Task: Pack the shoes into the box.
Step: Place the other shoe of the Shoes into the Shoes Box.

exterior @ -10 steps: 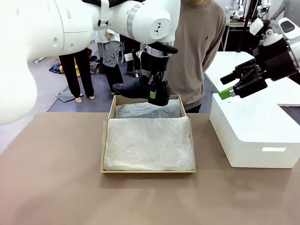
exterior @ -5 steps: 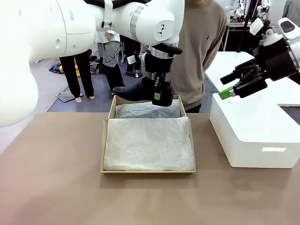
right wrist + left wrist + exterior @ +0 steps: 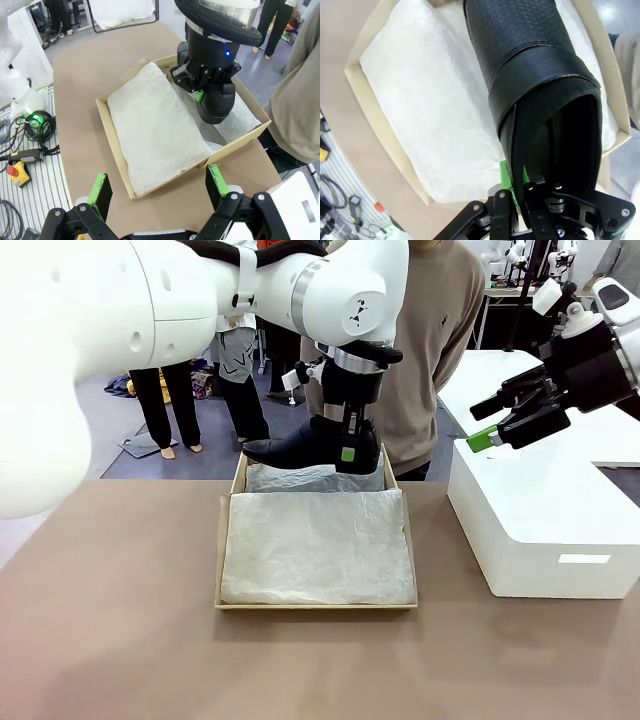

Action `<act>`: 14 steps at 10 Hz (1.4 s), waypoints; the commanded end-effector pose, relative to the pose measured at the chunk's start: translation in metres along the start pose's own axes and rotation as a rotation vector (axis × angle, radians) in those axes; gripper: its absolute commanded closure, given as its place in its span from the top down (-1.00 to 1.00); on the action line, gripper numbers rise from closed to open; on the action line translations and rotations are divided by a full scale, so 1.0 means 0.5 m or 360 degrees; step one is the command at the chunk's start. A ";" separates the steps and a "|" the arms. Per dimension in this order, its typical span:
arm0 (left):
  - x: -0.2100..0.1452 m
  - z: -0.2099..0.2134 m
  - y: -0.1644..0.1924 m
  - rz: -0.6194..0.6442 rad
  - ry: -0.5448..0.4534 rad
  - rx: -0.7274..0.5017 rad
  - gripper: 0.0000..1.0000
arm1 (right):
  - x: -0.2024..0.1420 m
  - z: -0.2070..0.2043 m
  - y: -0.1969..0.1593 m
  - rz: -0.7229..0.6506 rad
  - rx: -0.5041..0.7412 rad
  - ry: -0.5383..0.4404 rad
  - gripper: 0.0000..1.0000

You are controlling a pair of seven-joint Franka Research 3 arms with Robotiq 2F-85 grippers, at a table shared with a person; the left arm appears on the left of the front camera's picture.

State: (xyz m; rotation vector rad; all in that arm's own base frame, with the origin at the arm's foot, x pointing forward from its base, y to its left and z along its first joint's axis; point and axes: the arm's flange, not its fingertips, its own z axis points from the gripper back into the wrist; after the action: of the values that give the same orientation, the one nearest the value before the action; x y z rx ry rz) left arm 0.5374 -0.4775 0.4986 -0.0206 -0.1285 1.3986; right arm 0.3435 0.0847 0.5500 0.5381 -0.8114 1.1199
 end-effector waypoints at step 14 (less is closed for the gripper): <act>-0.045 -0.071 -0.028 0.0180 0.0015 0.0051 -1.00 | 0.000 -0.006 -0.006 0.0044 0.0009 -0.0056 1.00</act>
State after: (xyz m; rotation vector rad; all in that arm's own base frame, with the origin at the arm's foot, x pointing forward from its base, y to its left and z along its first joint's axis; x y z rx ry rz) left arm 0.5480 -0.4973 0.4562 -0.0159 -0.1013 1.4565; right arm 0.3435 0.0847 0.5500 0.5381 -0.8115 1.1199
